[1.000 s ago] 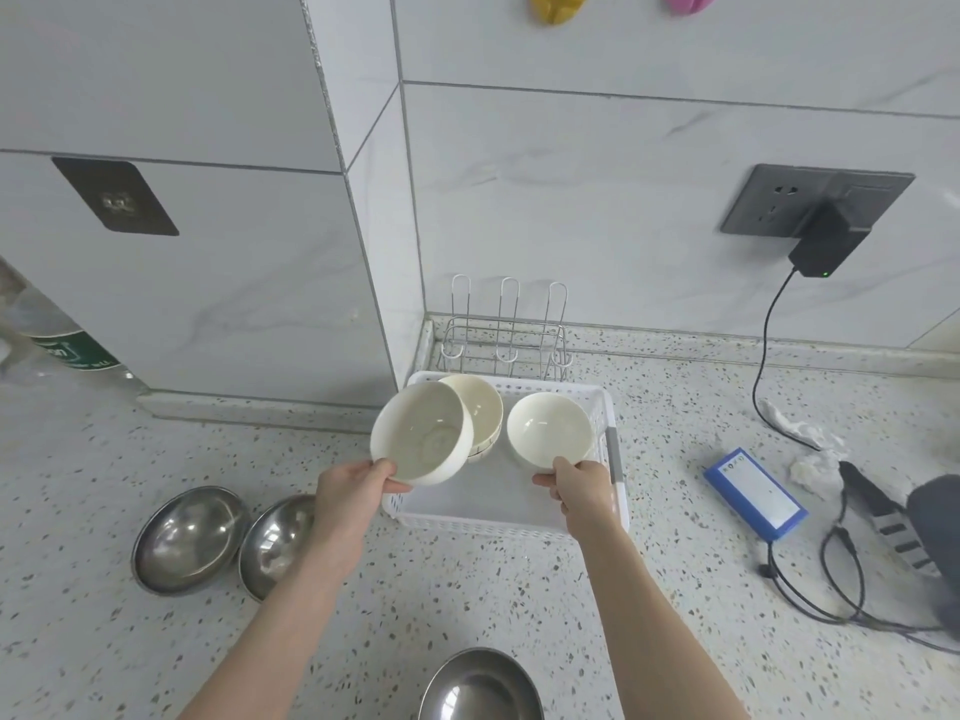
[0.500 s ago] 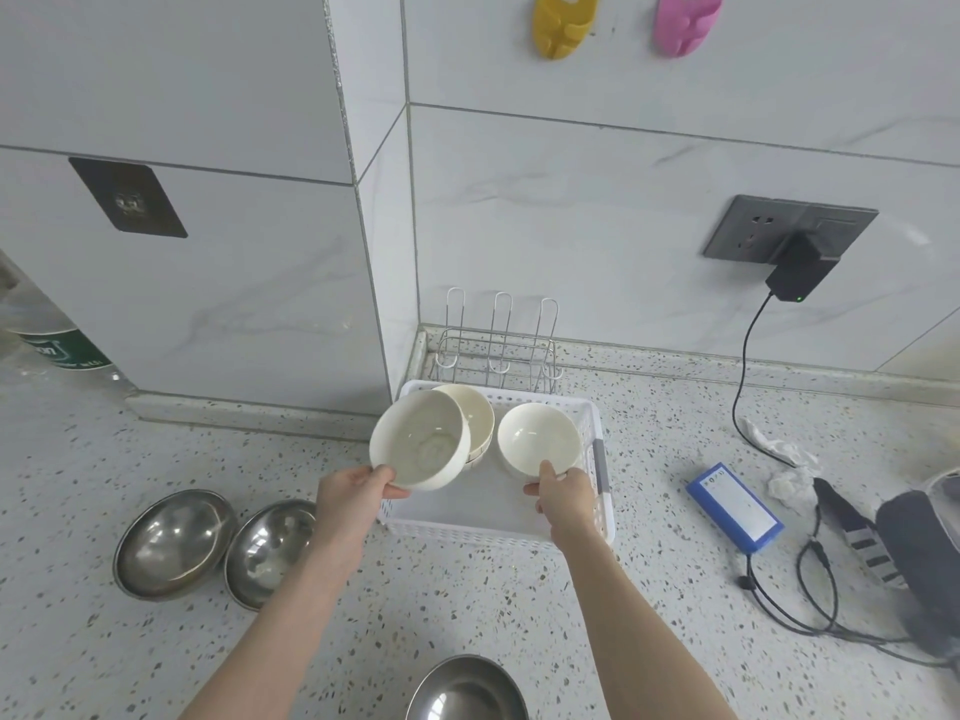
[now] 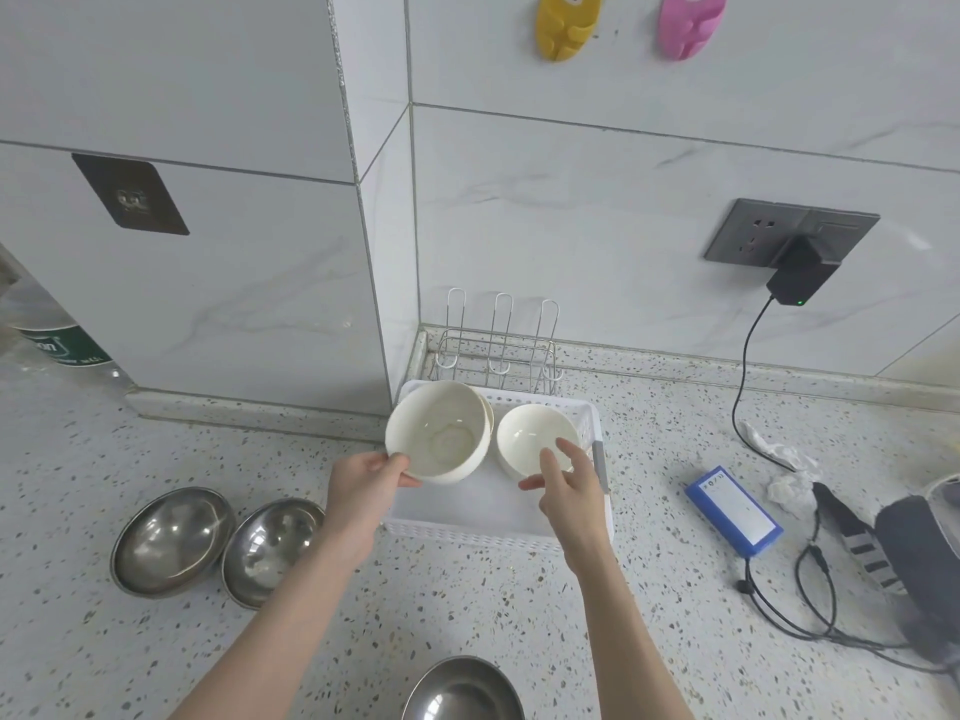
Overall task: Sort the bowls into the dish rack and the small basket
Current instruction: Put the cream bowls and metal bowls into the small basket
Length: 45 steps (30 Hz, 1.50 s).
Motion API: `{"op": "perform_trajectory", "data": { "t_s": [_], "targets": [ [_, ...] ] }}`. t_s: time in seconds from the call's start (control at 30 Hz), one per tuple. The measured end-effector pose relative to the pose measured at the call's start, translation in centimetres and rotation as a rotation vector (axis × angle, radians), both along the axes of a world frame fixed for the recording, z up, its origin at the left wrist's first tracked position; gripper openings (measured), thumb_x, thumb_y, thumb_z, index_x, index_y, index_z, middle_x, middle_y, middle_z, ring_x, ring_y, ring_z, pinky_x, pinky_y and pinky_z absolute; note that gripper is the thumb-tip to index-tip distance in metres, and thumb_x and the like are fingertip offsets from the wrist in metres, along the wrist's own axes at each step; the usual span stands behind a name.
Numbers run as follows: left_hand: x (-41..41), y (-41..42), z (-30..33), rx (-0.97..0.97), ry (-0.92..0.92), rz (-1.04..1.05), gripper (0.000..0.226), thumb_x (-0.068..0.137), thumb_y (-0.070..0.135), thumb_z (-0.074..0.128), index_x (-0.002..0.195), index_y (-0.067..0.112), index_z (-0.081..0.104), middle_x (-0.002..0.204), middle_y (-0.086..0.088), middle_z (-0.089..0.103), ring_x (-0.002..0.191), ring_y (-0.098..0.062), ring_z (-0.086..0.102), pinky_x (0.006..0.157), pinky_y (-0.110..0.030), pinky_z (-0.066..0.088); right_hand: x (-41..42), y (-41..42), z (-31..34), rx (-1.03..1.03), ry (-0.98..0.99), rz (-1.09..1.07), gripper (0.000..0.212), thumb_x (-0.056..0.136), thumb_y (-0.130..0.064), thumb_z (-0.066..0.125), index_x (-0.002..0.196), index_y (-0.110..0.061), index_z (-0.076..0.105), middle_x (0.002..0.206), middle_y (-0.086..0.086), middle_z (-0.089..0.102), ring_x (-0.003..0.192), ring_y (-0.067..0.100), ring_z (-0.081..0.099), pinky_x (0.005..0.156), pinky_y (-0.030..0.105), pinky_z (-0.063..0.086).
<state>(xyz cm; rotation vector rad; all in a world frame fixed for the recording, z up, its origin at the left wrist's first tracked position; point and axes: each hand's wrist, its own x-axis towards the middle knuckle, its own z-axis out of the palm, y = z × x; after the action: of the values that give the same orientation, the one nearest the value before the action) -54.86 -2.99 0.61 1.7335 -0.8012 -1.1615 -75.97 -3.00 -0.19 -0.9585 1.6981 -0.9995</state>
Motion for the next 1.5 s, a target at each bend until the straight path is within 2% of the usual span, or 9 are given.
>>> {"op": "perform_trajectory", "data": {
  "t_s": [0.23,0.47,0.57,0.7,0.83,1.0,1.1,1.33,1.5],
  "targets": [
    [-2.5,-0.8,0.8,-0.035,-0.028,-0.056,0.019,0.085,0.011,0.063,0.070,0.015,0.072,0.059,0.004,0.073,0.054,0.011,0.061,0.067,-0.028,0.042,1.6,0.8,2.2,-0.068,-0.047,0.077,0.070,0.080,-0.065,0.048,0.142,-0.034,0.036,0.074,-0.010,0.075,0.065,0.005,0.053,0.077,0.031,0.047],
    [-4.7,-2.0,0.8,-0.061,-0.055,-0.147,0.021,0.083,0.013,0.065,0.070,-0.002,0.073,0.065,-0.001,0.075,0.073,-0.022,0.069,0.065,-0.027,0.042,1.3,0.5,2.5,-0.086,-0.019,-0.028,0.047,0.093,-0.045,0.054,0.136,-0.033,0.042,0.074,-0.006,0.073,0.078,0.006,0.062,0.081,0.034,0.050],
    [-5.5,-2.4,0.8,-0.095,-0.064,-0.181,0.017,0.082,0.016,0.067,0.070,0.006,0.075,0.073,-0.011,0.075,0.076,-0.031,0.069,0.068,-0.030,0.044,0.8,0.5,2.2,-0.108,0.040,-0.054,0.033,0.094,-0.032,0.051,0.128,-0.033,0.050,0.073,-0.011,0.070,0.083,0.009,0.067,0.074,0.032,0.050],
    [-6.5,-2.9,1.1,-0.130,-0.048,-0.298,0.011,0.087,0.027,0.069,0.078,0.034,0.074,0.079,0.006,0.077,0.082,-0.011,0.072,0.073,-0.026,0.050,-0.2,0.2,1.3,-0.099,0.077,-0.112,0.030,0.094,-0.023,0.045,0.123,-0.027,0.052,0.080,-0.007,0.070,0.077,0.005,0.066,0.059,0.027,0.043],
    [-7.1,-3.0,0.8,-0.096,0.045,-0.396,0.029,0.089,0.039,0.068,0.116,0.029,0.068,0.090,0.015,0.077,0.084,0.010,0.067,0.074,-0.015,0.043,-1.2,0.1,0.0,-0.077,0.020,-0.246,0.028,0.092,-0.020,0.042,0.117,-0.019,0.055,0.073,-0.003,0.073,0.065,0.007,0.057,0.061,0.028,0.041],
    [-7.3,-2.5,-0.7,0.115,0.024,-0.483,0.011,0.094,0.041,0.055,0.096,0.033,0.062,0.080,0.009,0.078,0.053,0.000,0.061,0.064,-0.025,0.039,-2.0,-0.7,-1.2,-0.001,-0.045,-0.307,0.019,0.092,-0.023,0.042,0.106,-0.019,0.053,0.069,-0.001,0.074,0.068,0.013,0.054,0.065,0.032,0.042],
    [-7.6,-2.7,-1.6,0.217,-0.001,-0.477,0.018,0.091,0.046,0.054,0.098,0.031,0.062,0.079,0.010,0.078,0.057,-0.005,0.058,0.048,-0.021,0.035,-2.0,-1.4,-1.4,0.021,-0.026,-0.286,0.015,0.093,-0.023,0.041,0.101,-0.017,0.053,0.068,-0.001,0.073,0.074,0.017,0.056,0.065,0.032,0.042],
    [-8.8,-4.0,-2.1,0.336,0.040,-0.454,0.015,0.093,0.047,0.051,0.093,0.032,0.054,0.093,0.003,0.075,0.063,-0.011,0.057,0.040,-0.019,0.029,-2.5,-2.5,-2.0,0.073,0.065,-0.222,0.023,0.094,-0.021,0.039,0.108,-0.009,0.053,0.068,0.000,0.072,0.075,0.011,0.056,0.062,0.031,0.041],
    [-9.1,-4.7,-2.6,0.354,0.076,-0.415,0.031,0.095,0.043,0.050,0.117,0.021,0.055,0.099,-0.001,0.073,0.053,-0.010,0.055,0.036,-0.016,0.022,-2.6,-2.7,-2.3,0.071,0.164,-0.153,0.035,0.095,-0.021,0.039,0.127,-0.013,0.051,0.069,0.001,0.072,0.078,0.003,0.056,0.070,0.032,0.042]
  ]
}}
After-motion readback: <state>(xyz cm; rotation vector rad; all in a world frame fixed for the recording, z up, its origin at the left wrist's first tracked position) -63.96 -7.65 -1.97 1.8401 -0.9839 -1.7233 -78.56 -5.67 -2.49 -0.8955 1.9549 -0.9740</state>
